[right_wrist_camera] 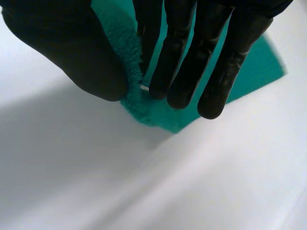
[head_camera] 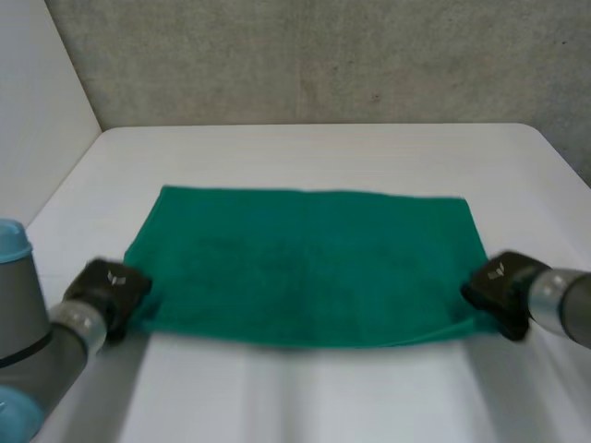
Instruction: Fold the towel.
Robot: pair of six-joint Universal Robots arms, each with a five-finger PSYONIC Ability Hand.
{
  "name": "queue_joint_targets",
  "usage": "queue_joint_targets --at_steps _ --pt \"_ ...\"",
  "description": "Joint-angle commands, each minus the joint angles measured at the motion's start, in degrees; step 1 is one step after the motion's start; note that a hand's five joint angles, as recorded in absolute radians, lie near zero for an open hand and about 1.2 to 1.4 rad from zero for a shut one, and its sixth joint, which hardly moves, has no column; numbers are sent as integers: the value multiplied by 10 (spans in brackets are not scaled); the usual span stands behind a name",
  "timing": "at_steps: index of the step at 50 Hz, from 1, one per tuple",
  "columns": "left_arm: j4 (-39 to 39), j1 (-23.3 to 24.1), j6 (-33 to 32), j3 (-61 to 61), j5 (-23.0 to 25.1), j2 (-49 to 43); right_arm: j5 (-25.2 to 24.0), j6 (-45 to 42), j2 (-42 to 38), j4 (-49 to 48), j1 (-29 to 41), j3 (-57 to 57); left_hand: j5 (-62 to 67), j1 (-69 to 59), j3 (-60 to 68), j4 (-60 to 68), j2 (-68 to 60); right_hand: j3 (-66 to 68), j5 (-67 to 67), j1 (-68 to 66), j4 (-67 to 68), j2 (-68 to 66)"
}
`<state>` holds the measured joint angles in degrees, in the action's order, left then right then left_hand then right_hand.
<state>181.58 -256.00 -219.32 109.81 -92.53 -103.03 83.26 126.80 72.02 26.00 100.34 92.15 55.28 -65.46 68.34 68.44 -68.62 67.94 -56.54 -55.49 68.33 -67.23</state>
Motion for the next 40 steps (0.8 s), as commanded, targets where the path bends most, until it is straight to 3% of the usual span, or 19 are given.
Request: queue_joint_targets --at_steps 1,5,8,14,22,28,32,33,34,35,36,40 --pt "-163 14 -23 8 -8 70 12 -106 39 15 -41 51 147 -145 117 116 -114 121 -135 -245 117 -128" --pt "-114 27 -22 -29 -10 47 11 -60 20 -26 -38 15 147 -145 117 116 -114 121 -135 -245 117 -128" --pt "-80 30 -22 -50 -10 20 17 6 -37 -68 -29 -38 147 -145 117 116 -114 121 -135 -245 117 -128" --pt "83 44 -27 -184 -11 -124 51 91 -140 -125 15 -140 147 -145 117 116 -114 121 -135 -245 117 -128" --pt "184 51 -30 -367 -8 -301 122 103 -220 -231 22 -226 147 -145 117 116 -114 121 -135 -245 117 -128" --pt "200 52 -30 -429 -3 -358 133 101 -268 -284 28 -274 147 -145 117 116 -114 121 -135 -245 117 -128" --pt "232 54 -29 -441 34 -379 136 103 -290 -299 30 -295 147 -145 117 116 -114 121 -135 -245 117 -128" --pt "232 54 -29 -441 34 -379 138 105 -299 -300 35 -303 147 -145 117 116 -114 -368 354 244 -372 361" --pt "250 56 -28 -437 52 -381 138 106 -300 -300 37 -304 147 -145 117 116 -114 -560 546 435 -564 553" --pt "268 59 -26 -428 67 -381 138 107 -301 -300 39 -305 -109 111 -140 -141 142 -579 565 455 -583 572" --pt "282 63 -30 -417 74 -379 138 108 -302 -300 40 -305 -530 531 -560 -561 563 -579 565 455 -583 572" --pt "308 70 -27 -399 77 -365 135 148 -295 -302 38 -291 -553 555 -583 -584 586 -579 565 455 -583 572"
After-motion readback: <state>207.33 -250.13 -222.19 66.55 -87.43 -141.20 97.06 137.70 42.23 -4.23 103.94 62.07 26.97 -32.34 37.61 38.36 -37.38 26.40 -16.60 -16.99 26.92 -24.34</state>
